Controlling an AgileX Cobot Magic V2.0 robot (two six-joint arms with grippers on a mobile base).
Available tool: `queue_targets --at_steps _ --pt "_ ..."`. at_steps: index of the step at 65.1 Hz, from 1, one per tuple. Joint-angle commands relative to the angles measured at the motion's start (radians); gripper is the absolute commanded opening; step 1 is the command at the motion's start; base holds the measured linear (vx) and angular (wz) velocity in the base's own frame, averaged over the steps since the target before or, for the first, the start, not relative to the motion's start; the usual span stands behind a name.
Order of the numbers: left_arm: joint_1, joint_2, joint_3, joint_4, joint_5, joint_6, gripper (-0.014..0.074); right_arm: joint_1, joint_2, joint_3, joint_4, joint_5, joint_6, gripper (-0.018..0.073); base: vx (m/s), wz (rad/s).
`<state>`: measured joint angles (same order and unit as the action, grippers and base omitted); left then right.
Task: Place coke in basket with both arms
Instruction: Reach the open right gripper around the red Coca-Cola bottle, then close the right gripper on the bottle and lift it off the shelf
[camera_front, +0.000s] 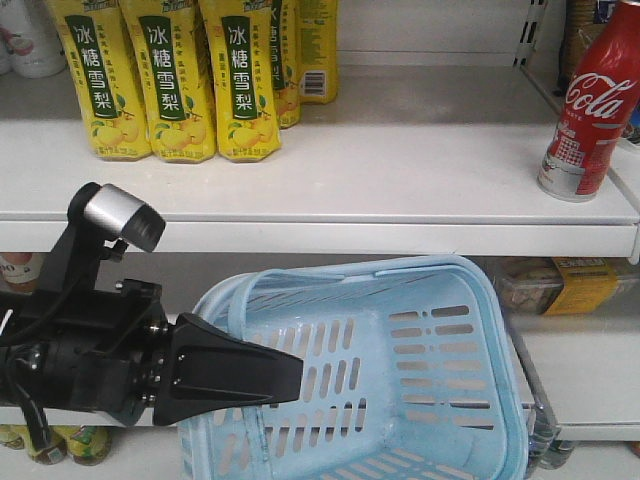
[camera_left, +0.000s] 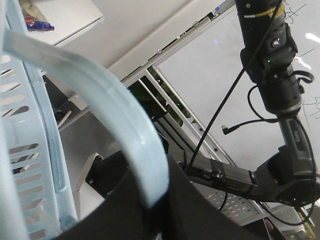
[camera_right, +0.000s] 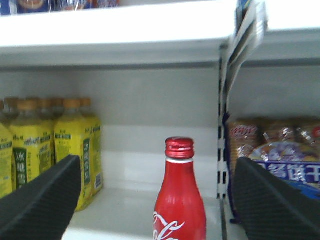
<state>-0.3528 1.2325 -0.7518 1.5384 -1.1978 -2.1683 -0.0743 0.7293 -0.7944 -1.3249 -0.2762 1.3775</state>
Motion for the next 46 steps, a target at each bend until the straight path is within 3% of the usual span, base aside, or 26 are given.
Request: queue_targets --at_steps 1,9,36,46 --pt "-0.004 -0.026 -0.030 -0.104 -0.177 0.005 -0.0006 -0.004 0.077 -0.075 -0.150 -0.038 0.122 0.0591 0.00 0.00" --pt "-0.004 -0.026 -0.030 -0.104 -0.177 0.005 -0.0006 -0.004 0.165 -0.128 -0.214 -0.029 0.190 0.0591 0.00 0.00" --pt "-0.004 -0.026 -0.030 -0.104 -0.177 0.005 -0.0006 -0.004 0.427 -0.317 -0.212 -0.011 0.186 0.0587 0.00 0.00" --pt "-0.004 -0.026 -0.030 -0.104 -0.177 0.005 -0.0006 -0.004 0.472 -0.358 -0.211 -0.026 0.192 0.0506 0.00 0.00"
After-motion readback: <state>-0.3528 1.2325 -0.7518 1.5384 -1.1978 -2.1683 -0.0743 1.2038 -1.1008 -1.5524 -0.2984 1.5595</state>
